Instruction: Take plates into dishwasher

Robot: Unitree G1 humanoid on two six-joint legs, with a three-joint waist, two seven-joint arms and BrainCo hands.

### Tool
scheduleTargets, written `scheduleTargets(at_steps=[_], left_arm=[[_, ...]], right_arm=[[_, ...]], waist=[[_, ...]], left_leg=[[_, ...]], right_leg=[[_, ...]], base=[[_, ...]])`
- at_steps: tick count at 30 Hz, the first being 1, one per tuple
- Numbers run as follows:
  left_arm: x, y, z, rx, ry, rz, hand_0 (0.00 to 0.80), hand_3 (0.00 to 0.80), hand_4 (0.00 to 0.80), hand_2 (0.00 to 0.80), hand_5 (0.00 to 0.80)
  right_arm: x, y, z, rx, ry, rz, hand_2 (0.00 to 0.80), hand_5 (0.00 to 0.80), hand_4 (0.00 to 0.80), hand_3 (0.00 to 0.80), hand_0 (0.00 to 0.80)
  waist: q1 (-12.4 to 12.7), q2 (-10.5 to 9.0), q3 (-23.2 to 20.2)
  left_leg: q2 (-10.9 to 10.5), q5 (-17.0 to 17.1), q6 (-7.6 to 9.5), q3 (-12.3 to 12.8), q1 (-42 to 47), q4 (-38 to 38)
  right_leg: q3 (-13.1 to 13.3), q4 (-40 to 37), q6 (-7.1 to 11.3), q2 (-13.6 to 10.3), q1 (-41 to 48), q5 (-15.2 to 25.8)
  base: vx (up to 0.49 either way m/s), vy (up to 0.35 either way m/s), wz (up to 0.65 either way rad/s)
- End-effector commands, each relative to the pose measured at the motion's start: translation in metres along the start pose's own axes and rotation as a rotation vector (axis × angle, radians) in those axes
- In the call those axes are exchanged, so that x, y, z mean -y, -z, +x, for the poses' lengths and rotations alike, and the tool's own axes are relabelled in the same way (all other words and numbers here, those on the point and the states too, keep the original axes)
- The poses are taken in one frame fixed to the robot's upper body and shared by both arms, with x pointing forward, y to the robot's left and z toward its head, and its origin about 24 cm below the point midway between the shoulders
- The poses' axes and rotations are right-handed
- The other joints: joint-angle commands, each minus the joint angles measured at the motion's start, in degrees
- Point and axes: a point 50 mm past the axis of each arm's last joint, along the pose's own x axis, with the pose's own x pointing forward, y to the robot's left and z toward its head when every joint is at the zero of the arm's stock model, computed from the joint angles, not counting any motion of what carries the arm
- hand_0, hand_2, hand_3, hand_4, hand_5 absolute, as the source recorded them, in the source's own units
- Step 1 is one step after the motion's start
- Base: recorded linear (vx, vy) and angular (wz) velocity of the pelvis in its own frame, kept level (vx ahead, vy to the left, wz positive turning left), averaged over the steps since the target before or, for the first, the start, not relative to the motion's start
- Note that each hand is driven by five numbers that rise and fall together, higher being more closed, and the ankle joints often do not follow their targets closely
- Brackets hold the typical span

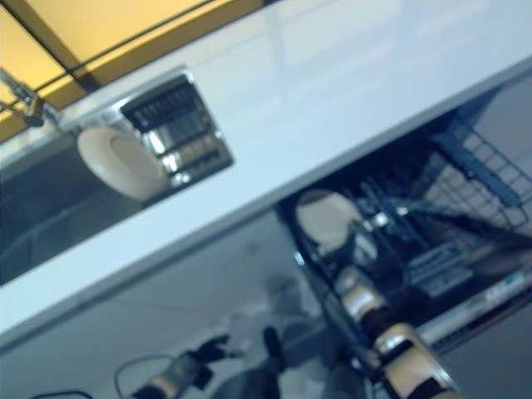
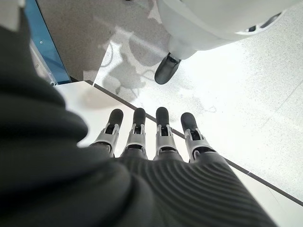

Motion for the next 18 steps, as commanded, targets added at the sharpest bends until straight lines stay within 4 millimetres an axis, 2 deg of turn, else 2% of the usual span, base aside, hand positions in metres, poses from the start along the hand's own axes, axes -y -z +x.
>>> scheduleTargets(at_steps=[1, 18], left_arm=[[-0.0139, -0.0206, 0.0052, 0.034, -0.045, 0.005, 0.0, 0.0, 0.0, 0.0, 0.0], [-0.0148, -0.0201, 0.005, 0.031, -0.048, 0.001, 0.0, 0.0, 0.0, 0.0, 0.0]], right_arm=[[-0.0289, -0.0331, -0.0156, 0.082, -0.076, 0.081, 0.8, 0.8, 0.8, 0.8, 0.8], [-0.026, -0.0367, -0.0145, 0.102, -0.07, 0.105, 0.8, 0.8, 0.8, 0.8, 0.8]], waist=[[1.27, -3.02, 3.4], [1.38, -2.92, 3.73]], left_leg=[[-2.44, -9.74, -0.75, -0.69, 5.79, -0.17], [-2.63, -9.73, -0.56, -1.14, 5.78, -0.17]], right_leg=[[-0.12, -6.99, -4.1, 3.36, 3.22, 0.28], [-0.1, -6.13, -4.17, 3.22, 2.95, -0.09]], base=[[0.0, 0.0, 0.0], [0.0, 0.0, 0.0]])
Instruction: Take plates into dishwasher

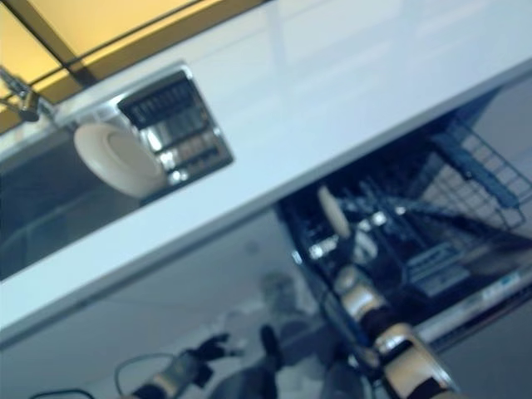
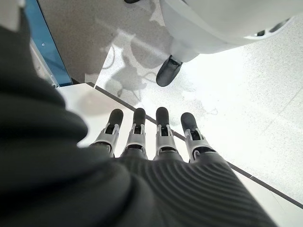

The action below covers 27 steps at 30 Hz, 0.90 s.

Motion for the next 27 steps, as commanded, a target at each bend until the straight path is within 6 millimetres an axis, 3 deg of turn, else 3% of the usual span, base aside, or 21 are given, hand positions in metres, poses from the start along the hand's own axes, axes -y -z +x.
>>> scheduleTargets(at_steps=[1, 15, 27], left_arm=[[-0.014, -0.019, 0.005, 0.03, -0.043, 0.0, 0.0, 0.0, 0.0, 0.0, 0.0], [-0.022, -0.021, 0.005, 0.029, -0.046, 0.025, 0.0, 0.0, 0.0, 0.0, 0.0], [-0.036, -0.023, 0.004, 0.034, -0.064, 0.058, 0.0, 0.0, 0.0, 0.0, 0.0]], right_arm=[[-0.028, -0.033, -0.014, 0.07, -0.109, 0.088, 0.8, 0.8, 0.8, 0.8, 0.8], [-0.025, -0.019, -0.002, -0.054, -0.194, 0.01, 0.8, 0.8, 0.8, 0.8, 0.8], [0.0, -0.018, 0.021, -0.078, -0.186, -0.043, 0.8, 0.8, 0.8, 0.8, 0.8]], waist=[[1.39, -1.95, 3.09], [2.22, -2.44, 3.75], [3.19, -2.95, 5.1]], left_leg=[[-2.65, -9.86, -0.74, -1.16, 5.55, -0.17], [-2.59, -9.77, -0.73, -1.59, 5.22, -0.17], [-2.68, -9.62, -0.52, -2.61, 4.48, -0.17]], right_leg=[[-0.15, -6.12, -4.19, 3.2, 2.72, -0.13], [-0.5, -5.63, -4.39, 3.19, 2.34, -0.22], [-0.76, -4.52, -4.12, 2.97, 1.36, -0.1]], base=[[0.0, 0.0, 0.0], [0.0, 0.0, 0.0], [0.0, 0.0, 0.0]])
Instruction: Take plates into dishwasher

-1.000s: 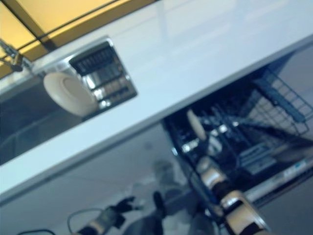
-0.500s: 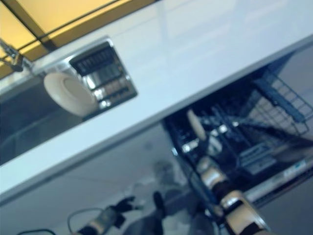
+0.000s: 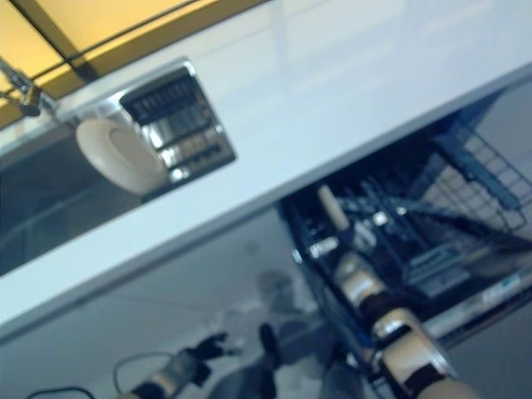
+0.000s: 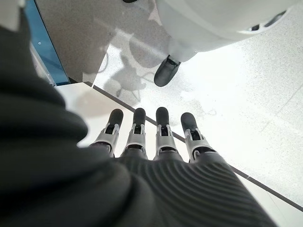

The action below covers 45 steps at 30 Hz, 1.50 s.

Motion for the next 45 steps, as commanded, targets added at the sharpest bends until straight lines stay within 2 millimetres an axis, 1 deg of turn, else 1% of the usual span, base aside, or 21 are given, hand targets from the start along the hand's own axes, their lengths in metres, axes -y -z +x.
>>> scheduleTargets(at_steps=[1, 11, 18, 26, 27, 28, 29, 31, 32, 33, 39, 45], left_arm=[[-0.029, -0.022, 0.004, 0.038, -0.055, 0.046, 0.0, 0.0, 0.0, 0.0, 0.0], [-0.039, -0.024, 0.003, 0.036, -0.068, 0.07, 0.0, 0.0, 0.0, 0.0, 0.0], [-0.041, -0.025, 0.003, 0.041, -0.071, 0.076, 0.0, 0.0, 0.0, 0.0, 0.0], [-0.042, -0.025, 0.002, 0.049, -0.07, 0.077, 0.0, 0.0, 0.0, 0.0, 0.0], [-0.042, -0.025, 0.002, 0.05, -0.071, 0.079, 0.0, 0.0, 0.0, 0.0, 0.0], [-0.041, -0.026, 0.002, 0.05, -0.071, 0.078, 0.0, 0.0, 0.0, 0.0, 0.0], [-0.041, -0.026, 0.002, 0.051, -0.071, 0.078, 0.0, 0.0, 0.0, 0.0, 0.0], [-0.041, -0.027, 0.002, 0.053, -0.072, 0.077, 0.0, 0.0, 0.0, 0.0, 0.0], [-0.041, -0.027, 0.002, 0.054, -0.072, 0.076, 0.0, 0.0, 0.0, 0.0, 0.0], [-0.041, -0.028, 0.003, 0.055, -0.071, 0.075, 0.0, 0.0, 0.0, 0.0, 0.0], [-0.039, -0.027, 0.003, 0.053, -0.07, 0.071, 0.0, 0.0, 0.0, 0.0, 0.0], [-0.039, -0.026, 0.002, 0.05, -0.074, 0.069, 0.0, 0.0, 0.0, 0.0, 0.0]], right_arm=[[-0.01, -0.002, 0.004, -0.055, -0.112, -0.032, 0.8, 0.8, 0.8, 0.8, 0.8], [0.007, 0.001, 0.015, -0.063, -0.113, -0.04, 0.8, 0.8, 0.8, 0.8, 0.8], [0.024, -0.006, 0.023, -0.047, -0.086, -0.024, 0.8, 0.8, 0.8, 0.8, 0.8], [0.027, -0.01, 0.025, -0.041, -0.08, -0.016, 0.8, 0.8, 0.8, 0.8, 0.8], [0.027, -0.011, 0.025, -0.039, -0.074, -0.009, 0.787, 0.787, 0.787, 0.787, 0.787], [0.027, -0.012, 0.024, -0.037, -0.073, -0.005, 0.737, 0.737, 0.737, 0.737, 0.737], [0.026, -0.012, 0.024, -0.038, -0.071, -0.002, 0.631, 0.631, 0.631, 0.631, 0.631], [0.026, -0.014, 0.024, -0.031, -0.064, 0.0, 0.173, 0.173, 0.173, 0.173, 0.173], [0.026, -0.014, 0.024, -0.031, -0.064, 0.001, 0.06, 0.06, 0.06, 0.06, 0.06], [0.026, -0.015, 0.023, -0.028, -0.063, 0.001, 0.0, 0.0, 0.0, 0.0, 0.0], [0.026, -0.018, 0.023, -0.013, -0.048, 0.014, 0.0, 0.0, 0.0, 0.0, 0.0], [0.028, -0.023, 0.021, 0.013, -0.031, 0.031, 0.0, 0.0, 0.0, 0.0, 0.0]], waist=[[2.61, -2.28, 4.59], [3.39, -3.14, 5.08], [3.77, -2.75, 5.65], [4.02, -2.5, 5.87], [4.01, -2.54, 5.9], [3.97, -2.58, 5.94], [3.95, -2.59, 5.94], [3.93, -2.58, 5.96], [3.92, -2.58, 5.99], [3.89, -2.55, 5.96], [3.79, -2.52, 5.88], [3.7, -2.89, 5.75]], left_leg=[[-2.74, -9.79, -0.45, -2.23, 4.72, -0.17], [-2.69, -9.72, -0.13, -2.68, 4.31, -0.17], [-2.82, -9.49, -0.12, -2.95, 3.98, -0.17], [-3.04, -9.43, -0.04, -3.03, 3.67, -0.17], [-3.02, -9.45, -0.03, -2.95, 3.71, -0.17], [-3.04, -9.49, -0.01, -2.91, 3.77, -0.17], [-3.04, -9.5, 0.0, -2.89, 3.78, -0.17], [-3.04, -9.48, 0.02, -2.87, 3.75, -0.17], [-3.04, -9.47, 0.02, -2.87, 3.76, -0.17], [-3.05, -9.52, 0.0, -2.84, 3.79, -0.17], [-3.06, -9.58, 0.0, -2.84, 4.02, -0.17], [-2.94, -9.73, -0.03, -2.67, 4.3, -0.17]], right_leg=[[-0.44, -4.59, -4.03, 2.9, 1.39, -0.05], [-0.6, -4.27, -3.69, 2.91, 0.88, 0.32], [-0.72, -3.88, -3.7, 2.77, 0.36, 0.38], [-0.9, -3.43, -3.69, 2.66, -0.03, 0.2], [-0.96, -3.48, -3.72, 2.63, 0.04, 0.2], [-0.98, -3.52, -3.74, 2.64, 0.1, 0.19], [-0.98, -3.55, -3.75, 2.64, 0.13, 0.19], [-0.99, -3.42, -3.79, 2.61, 0.07, 0.15], [-0.97, -3.37, -3.8, 2.61, 0.05, 0.13], [-0.99, -3.28, -3.8, 2.56, 0.04, 0.04], [-0.94, -3.22, -3.86, 2.53, 0.24, -0.09], [-1.0, -3.51, -3.88, 2.68, 0.7, -0.09]], base=[[0.0, 0.0, 0.0], [0.0, 0.0, 0.0], [0.006, -0.002, 0.05], [0.004, 0.0, 0.02], [0.0, 0.0, 0.0], [0.0, 0.0, 0.0], [0.0, 0.0, 0.0], [0.0, 0.0, 0.0], [0.0, 0.0, 0.0], [0.0, 0.0, 0.0], [0.0, 0.0, 0.0], [0.0, 0.0, 0.0]])
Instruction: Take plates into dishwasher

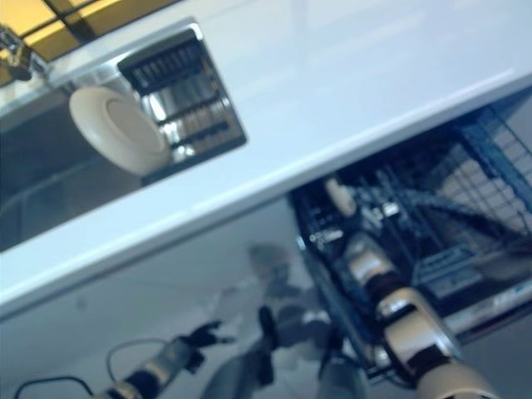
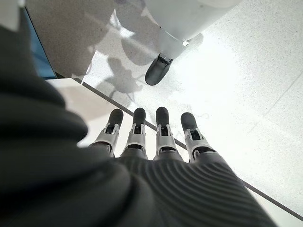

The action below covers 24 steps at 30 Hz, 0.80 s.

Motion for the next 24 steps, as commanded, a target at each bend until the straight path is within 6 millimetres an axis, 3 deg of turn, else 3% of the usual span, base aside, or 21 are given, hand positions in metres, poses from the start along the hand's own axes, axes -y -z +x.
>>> scheduleTargets(at_steps=[1, 16, 24], left_arm=[[-0.019, -0.018, 0.003, 0.03, -0.044, 0.038, 0.0, 0.0, 0.0, 0.0, 0.0], [-0.022, -0.011, 0.001, 0.014, -0.068, 0.008, 0.0, 0.0, 0.0, 0.0, 0.0], [-0.024, -0.002, -0.001, -0.005, -0.088, -0.015, 0.0, 0.0, 0.0, 0.0, 0.0]], right_arm=[[0.0, -0.016, 0.0, 0.039, 0.007, 0.044, 0.0, 0.0, 0.0, 0.0, 0.0], [0.015, -0.033, -0.01, 0.139, 0.116, 0.163, 0.0, 0.0, 0.0, 0.0, 0.0], [0.027, -0.032, -0.023, 0.22, 0.191, 0.262, 0.0, 0.0, 0.0, 0.0, 0.0]], waist=[[2.56, -2.59, 1.9], [1.68, -4.09, 1.7], [0.59, -5.29, 1.42]], left_leg=[[-2.74, -10.29, -0.2, -1.0, 5.44, -0.17], [-2.17, -10.68, -0.2, -0.19, 6.19, -0.17], [-1.64, -10.92, -0.08, 0.45, 6.44, -0.17]], right_leg=[[0.25, -3.09, -3.84, 2.56, 0.59, -0.22], [0.47, -3.57, -3.69, 3.13, 1.4, -0.17], [0.86, -4.22, -3.51, 3.7, 1.77, -0.01]], base=[[0.0, 0.0, 0.0], [0.0, 0.0, 0.0], [0.0, -0.003, -0.01]])
